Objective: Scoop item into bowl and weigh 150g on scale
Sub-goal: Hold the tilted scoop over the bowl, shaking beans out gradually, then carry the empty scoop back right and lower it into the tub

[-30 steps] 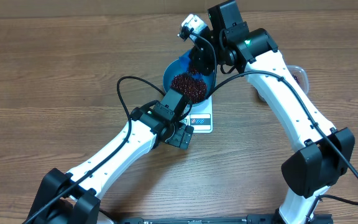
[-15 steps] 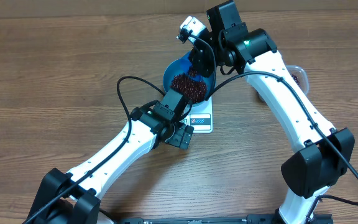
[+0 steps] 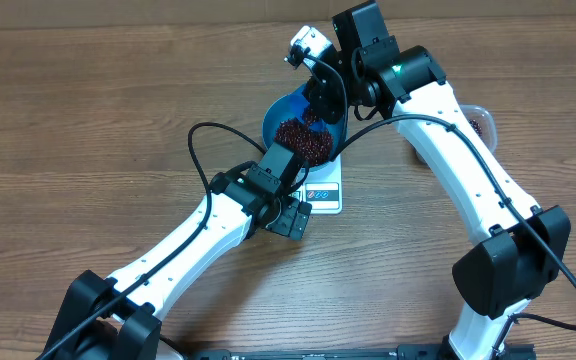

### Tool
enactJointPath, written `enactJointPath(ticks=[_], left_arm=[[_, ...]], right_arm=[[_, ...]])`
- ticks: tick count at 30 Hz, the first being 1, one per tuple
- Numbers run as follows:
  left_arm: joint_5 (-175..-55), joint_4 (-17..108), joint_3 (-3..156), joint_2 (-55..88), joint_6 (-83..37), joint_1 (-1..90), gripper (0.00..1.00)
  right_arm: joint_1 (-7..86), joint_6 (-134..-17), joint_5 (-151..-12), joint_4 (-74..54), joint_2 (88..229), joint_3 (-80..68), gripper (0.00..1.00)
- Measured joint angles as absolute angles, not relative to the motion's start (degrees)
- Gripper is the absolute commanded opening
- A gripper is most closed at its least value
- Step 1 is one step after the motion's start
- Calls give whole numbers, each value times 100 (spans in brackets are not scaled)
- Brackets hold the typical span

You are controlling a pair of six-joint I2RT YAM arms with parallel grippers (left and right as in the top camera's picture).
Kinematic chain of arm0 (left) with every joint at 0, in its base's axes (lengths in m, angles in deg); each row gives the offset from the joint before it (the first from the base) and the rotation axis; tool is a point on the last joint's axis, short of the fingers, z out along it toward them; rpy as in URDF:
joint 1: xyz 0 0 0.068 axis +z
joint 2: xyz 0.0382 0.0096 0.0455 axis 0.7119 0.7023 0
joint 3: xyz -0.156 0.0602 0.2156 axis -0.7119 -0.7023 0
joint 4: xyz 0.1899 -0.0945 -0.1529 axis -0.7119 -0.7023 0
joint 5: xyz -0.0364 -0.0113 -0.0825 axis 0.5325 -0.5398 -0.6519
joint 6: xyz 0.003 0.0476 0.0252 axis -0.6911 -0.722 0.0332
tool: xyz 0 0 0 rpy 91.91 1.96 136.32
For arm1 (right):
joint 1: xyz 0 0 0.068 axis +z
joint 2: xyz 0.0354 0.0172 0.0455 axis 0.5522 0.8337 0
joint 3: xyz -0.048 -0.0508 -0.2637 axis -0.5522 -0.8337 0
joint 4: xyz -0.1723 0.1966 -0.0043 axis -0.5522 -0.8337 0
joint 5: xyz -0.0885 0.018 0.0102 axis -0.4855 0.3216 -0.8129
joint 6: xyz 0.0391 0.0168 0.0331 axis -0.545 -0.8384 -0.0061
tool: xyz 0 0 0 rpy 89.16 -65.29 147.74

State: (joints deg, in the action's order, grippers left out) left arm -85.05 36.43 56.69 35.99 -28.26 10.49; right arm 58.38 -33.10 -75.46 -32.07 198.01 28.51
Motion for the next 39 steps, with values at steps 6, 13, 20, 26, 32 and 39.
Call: enactJointPath(ticks=[6, 13, 20, 26, 32, 39], left_arm=[[-8505, 3643, 5669, 3599, -2826, 1049, 100], [-8505, 3641, 5669, 3599, -2826, 1049, 100], [-8505, 3643, 5669, 3599, -2826, 1049, 99], [-8505, 3643, 5669, 3599, -2826, 1049, 100], [-8505, 3643, 5669, 3599, -2826, 1049, 100], [-8505, 3641, 5669, 3599, -2826, 1049, 99]], right_arm=[[5838, -3312, -7546, -3207, 19801, 2851, 5], [5842, -3310, -7549, -3205, 19801, 2851, 4], [5976, -3306, -7791, -3205, 19801, 2851, 4], [6290, -3133, -8449, -3205, 19760, 2854, 4], [6522, -3048, -8974, -3197, 19569, 2895, 4], [6505, -3028, -9251, -3127, 19473, 2904, 4]])
